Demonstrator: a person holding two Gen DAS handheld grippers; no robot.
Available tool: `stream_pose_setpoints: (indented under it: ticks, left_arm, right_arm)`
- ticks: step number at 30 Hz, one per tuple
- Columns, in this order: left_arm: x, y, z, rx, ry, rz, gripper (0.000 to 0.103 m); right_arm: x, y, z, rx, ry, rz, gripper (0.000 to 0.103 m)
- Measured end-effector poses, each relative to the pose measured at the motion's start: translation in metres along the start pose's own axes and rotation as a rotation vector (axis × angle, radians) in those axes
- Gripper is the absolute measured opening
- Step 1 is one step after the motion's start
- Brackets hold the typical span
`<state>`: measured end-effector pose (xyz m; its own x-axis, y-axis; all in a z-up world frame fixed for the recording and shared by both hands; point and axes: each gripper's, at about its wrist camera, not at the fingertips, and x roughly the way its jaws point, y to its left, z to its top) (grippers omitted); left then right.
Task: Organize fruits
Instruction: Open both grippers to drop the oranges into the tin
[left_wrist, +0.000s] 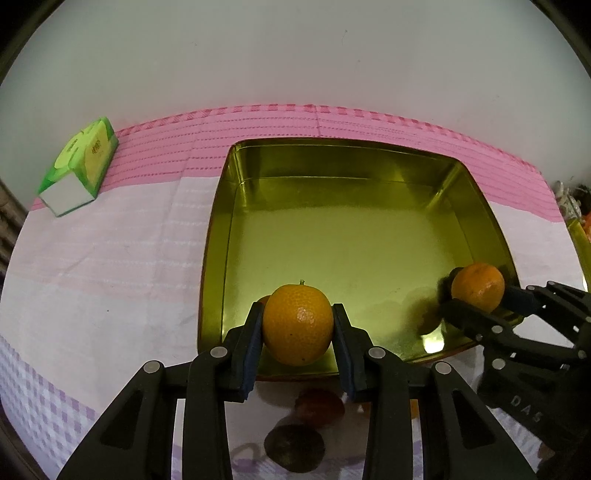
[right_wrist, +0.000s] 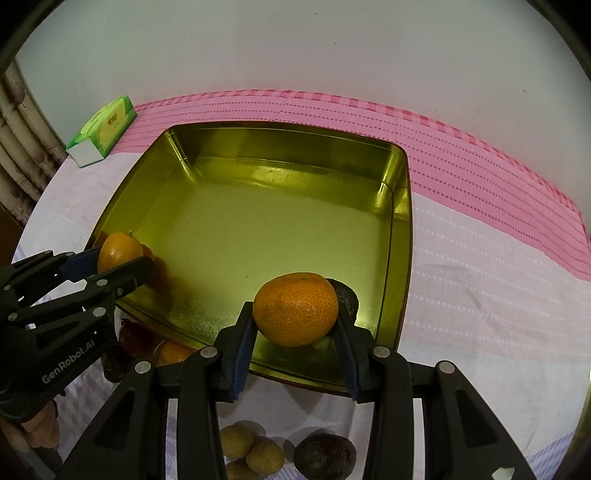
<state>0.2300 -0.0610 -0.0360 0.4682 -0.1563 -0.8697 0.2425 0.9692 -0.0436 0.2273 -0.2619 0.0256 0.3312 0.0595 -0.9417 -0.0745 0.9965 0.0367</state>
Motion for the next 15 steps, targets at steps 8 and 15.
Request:
stream_pose_setpoints:
  ticks: [8, 15]
  left_arm:
    - [-0.0001, 0.0042, 0.0001, -0.009, 0.008, 0.004, 0.036]
    - [-0.0008, 0.0027, 0.0008, -0.008, 0.014, 0.007, 0.037]
  right_arm:
    - [-0.0003, -0.0011, -0.0004, 0.001, 0.0, 0.0, 0.039]
    - [-0.0035, -0.0026, -0.0008, 0.007, -0.005, 0.005, 0.044]
